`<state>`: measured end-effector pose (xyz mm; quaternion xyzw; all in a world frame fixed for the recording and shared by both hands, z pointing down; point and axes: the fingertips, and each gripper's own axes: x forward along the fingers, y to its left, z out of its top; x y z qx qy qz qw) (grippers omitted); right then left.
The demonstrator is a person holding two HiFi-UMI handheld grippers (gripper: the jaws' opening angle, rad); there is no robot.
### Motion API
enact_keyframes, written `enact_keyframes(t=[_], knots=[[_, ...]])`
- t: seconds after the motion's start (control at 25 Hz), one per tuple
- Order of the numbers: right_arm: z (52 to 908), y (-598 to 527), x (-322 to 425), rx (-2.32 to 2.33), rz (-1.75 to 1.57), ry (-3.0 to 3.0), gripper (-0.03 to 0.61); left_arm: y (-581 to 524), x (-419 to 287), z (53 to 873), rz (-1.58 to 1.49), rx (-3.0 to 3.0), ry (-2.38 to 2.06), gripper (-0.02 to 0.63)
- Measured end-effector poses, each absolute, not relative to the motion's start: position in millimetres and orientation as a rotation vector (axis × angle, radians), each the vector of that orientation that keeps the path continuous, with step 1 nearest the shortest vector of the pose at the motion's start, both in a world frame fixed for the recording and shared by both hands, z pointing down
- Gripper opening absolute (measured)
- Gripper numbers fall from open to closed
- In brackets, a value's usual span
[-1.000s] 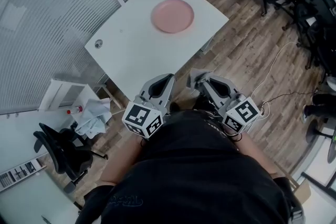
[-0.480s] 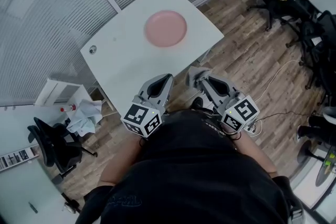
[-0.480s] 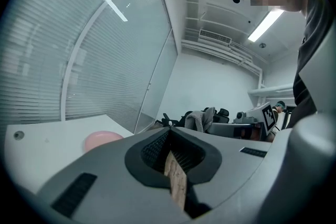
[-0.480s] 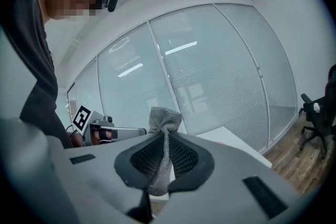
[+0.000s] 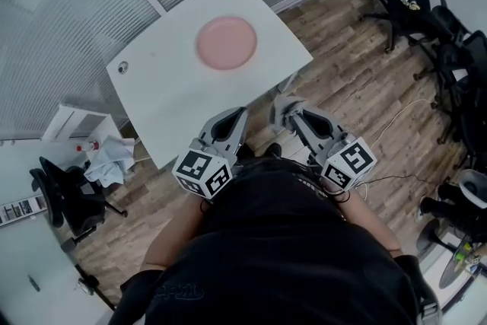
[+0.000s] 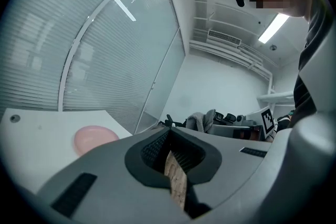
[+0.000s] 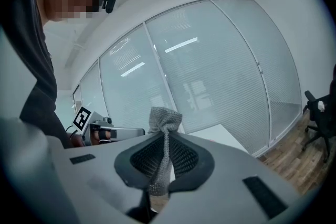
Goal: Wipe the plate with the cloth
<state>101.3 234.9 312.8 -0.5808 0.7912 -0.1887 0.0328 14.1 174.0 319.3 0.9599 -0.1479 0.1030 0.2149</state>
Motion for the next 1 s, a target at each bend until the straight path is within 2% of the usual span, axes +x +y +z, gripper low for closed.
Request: enact_keyframes(t=[0.56, 1.0], knots=[[322, 172, 99, -1.751, -0.579, 2.530, 0.035, 122, 16, 319, 0.279, 2.716, -0.464, 0.015], [320, 89, 82, -1.798, -0.589, 2.523, 0.035, 24, -42, 305, 0.252, 2.711, -0.533, 0.017]])
